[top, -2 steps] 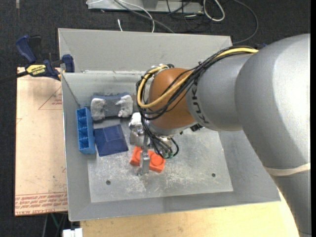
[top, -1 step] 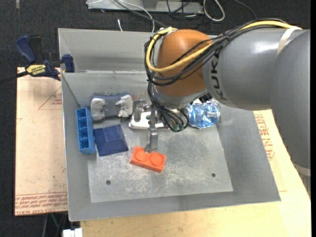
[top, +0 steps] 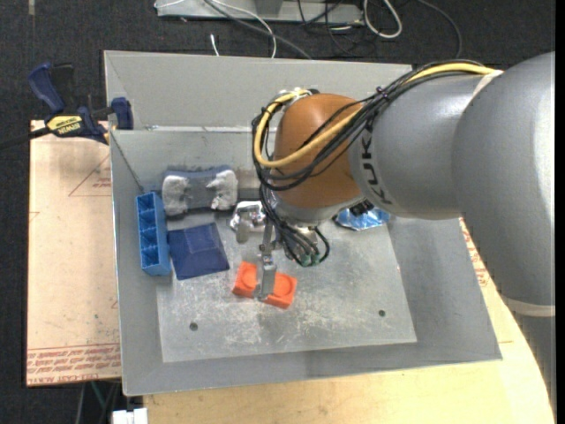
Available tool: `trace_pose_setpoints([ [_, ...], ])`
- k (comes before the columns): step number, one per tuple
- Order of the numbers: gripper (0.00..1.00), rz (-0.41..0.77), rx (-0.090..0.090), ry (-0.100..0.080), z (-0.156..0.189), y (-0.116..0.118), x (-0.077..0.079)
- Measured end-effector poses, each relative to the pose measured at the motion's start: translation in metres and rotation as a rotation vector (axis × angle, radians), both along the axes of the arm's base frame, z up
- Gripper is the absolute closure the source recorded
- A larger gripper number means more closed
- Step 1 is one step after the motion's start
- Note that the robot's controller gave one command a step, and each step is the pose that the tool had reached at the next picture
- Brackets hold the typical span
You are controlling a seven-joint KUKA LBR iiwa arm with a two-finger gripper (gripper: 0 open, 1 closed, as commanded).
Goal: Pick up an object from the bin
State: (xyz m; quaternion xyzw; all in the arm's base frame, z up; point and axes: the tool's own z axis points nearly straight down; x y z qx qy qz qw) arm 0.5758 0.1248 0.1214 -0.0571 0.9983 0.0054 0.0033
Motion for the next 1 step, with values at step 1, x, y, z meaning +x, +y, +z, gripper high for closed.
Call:
trace_pose_setpoints([
  [1, 0.0, 0.009, 0.0, -0.004, 0.0706, 0.0016, 0.0218],
])
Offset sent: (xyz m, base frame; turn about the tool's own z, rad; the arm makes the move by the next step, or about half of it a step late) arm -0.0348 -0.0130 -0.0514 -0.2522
